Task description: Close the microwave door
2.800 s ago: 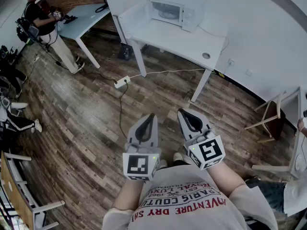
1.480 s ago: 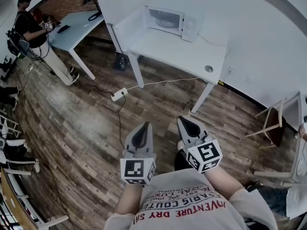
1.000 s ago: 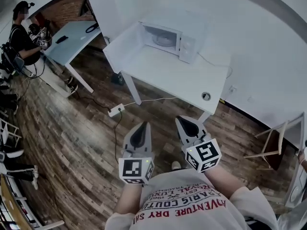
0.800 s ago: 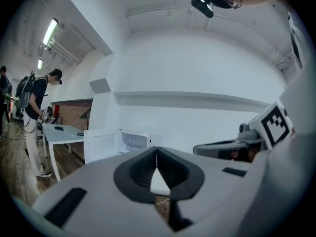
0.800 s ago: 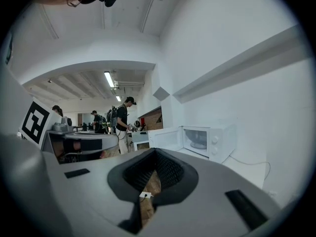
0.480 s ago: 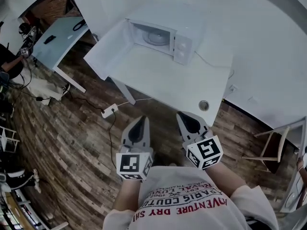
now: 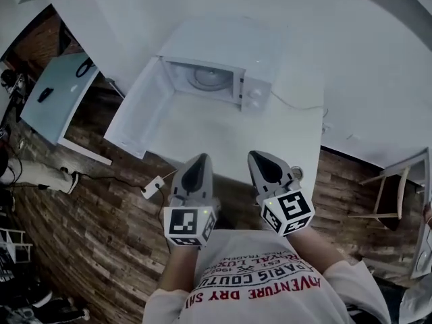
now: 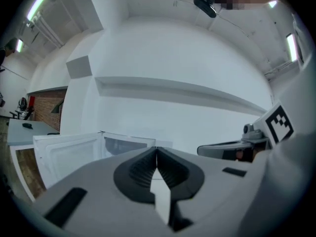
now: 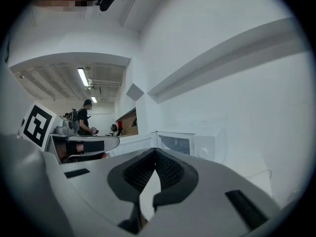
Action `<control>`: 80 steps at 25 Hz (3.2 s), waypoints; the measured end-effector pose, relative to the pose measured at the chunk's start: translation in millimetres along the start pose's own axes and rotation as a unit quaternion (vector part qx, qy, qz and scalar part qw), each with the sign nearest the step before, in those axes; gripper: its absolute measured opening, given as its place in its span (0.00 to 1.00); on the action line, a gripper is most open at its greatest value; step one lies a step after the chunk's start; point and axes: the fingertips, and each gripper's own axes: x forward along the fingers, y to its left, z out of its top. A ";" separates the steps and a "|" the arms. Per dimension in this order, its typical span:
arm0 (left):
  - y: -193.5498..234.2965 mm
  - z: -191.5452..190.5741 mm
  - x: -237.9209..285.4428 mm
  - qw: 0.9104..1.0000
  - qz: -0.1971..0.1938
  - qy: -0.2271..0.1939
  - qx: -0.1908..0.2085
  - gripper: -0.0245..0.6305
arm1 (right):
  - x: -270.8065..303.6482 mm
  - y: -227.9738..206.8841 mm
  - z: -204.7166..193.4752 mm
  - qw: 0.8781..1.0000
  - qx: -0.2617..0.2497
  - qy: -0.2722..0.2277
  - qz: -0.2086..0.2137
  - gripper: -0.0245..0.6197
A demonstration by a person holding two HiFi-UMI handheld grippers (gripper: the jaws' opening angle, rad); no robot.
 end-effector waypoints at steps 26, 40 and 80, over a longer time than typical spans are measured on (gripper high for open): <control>116.5 8.9 204.6 0.994 -0.103 0.039 -0.009 0.05 | 186.5 -151.6 37.2 0.972 -0.028 0.037 -0.232 0.05; 129.4 -9.4 192.8 0.998 0.001 0.066 -0.013 0.05 | 210.6 -184.1 21.6 0.980 0.012 0.086 -0.180 0.05; 396.7 -101.3 -46.0 0.922 0.357 0.101 -0.106 0.05 | 203.9 -178.0 24.2 0.964 -0.036 0.037 -0.263 0.05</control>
